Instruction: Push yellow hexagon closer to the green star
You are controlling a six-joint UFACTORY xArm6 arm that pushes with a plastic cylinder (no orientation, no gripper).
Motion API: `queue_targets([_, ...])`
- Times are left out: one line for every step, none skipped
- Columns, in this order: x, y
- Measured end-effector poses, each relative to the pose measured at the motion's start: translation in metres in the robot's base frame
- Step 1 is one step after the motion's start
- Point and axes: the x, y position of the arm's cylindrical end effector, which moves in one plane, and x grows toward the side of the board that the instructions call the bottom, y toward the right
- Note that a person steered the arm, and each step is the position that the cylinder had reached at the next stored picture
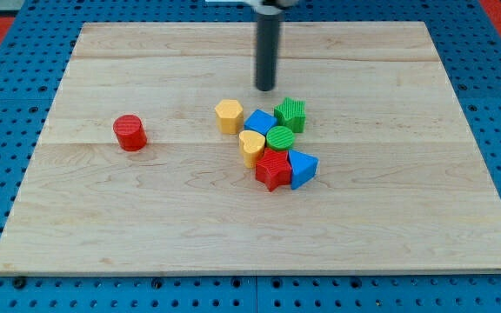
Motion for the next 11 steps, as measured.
queue_targets([0.012,-0.061])
queue_targets([0.052,-0.088])
queue_targets([0.075,-0.092])
queue_targets([0.075,-0.087])
queue_targets([0.077,-0.073])
queue_targets([0.077,-0.051])
queue_targets([0.084,-0.03])
queue_targets([0.087,-0.03])
queue_targets([0.082,-0.029])
queue_targets([0.05,-0.027])
queue_targets([0.016,-0.005])
